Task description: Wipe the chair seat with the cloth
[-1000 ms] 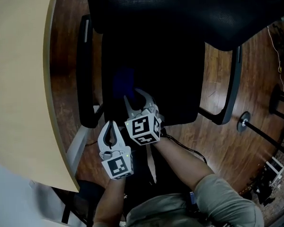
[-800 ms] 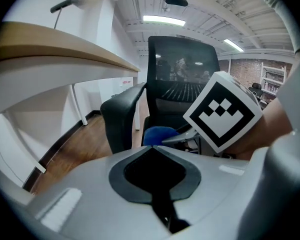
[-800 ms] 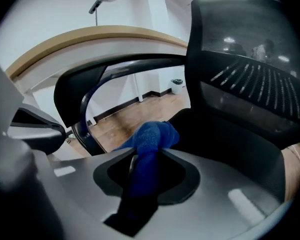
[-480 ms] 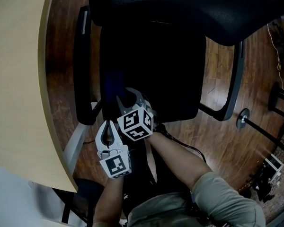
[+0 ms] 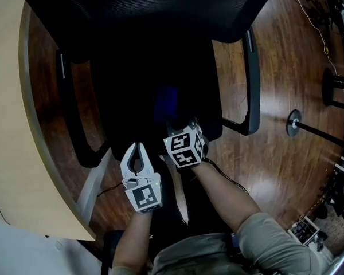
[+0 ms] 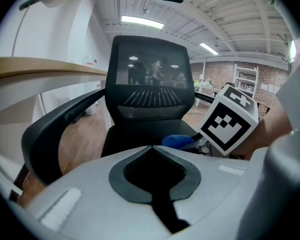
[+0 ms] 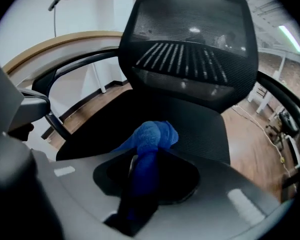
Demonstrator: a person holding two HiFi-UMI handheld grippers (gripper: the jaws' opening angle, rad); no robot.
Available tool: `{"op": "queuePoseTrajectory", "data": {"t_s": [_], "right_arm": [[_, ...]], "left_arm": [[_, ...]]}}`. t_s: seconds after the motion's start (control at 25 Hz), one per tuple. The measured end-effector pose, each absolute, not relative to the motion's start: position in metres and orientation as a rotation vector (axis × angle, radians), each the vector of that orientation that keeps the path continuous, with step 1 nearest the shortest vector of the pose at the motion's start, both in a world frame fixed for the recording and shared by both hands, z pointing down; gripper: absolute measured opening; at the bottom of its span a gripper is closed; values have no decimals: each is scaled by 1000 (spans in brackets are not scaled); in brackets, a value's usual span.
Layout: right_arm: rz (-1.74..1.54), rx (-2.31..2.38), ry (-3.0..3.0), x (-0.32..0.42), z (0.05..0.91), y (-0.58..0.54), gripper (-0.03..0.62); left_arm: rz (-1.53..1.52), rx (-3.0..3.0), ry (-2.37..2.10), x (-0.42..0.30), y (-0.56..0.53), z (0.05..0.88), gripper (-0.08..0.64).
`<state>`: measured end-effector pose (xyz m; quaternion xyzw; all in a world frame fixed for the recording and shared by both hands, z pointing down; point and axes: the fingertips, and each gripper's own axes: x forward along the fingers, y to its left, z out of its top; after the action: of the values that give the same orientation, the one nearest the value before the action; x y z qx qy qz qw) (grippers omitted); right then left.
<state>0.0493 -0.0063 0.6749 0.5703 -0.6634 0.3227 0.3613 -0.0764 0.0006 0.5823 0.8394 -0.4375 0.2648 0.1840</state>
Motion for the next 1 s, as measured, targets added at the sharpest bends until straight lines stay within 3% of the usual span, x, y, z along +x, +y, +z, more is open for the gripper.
{"op": "queuePoseTrajectory", "data": {"t_s": [0.48,1.0], "right_arm": [[1119,1960,-1288,207,676,63,97],[1265,2030,-1178,221,714,103,95]], "left_arm": [[795,2521,-980,40,28,583,5],[804,2512,-961,92,52,603,5]]}}
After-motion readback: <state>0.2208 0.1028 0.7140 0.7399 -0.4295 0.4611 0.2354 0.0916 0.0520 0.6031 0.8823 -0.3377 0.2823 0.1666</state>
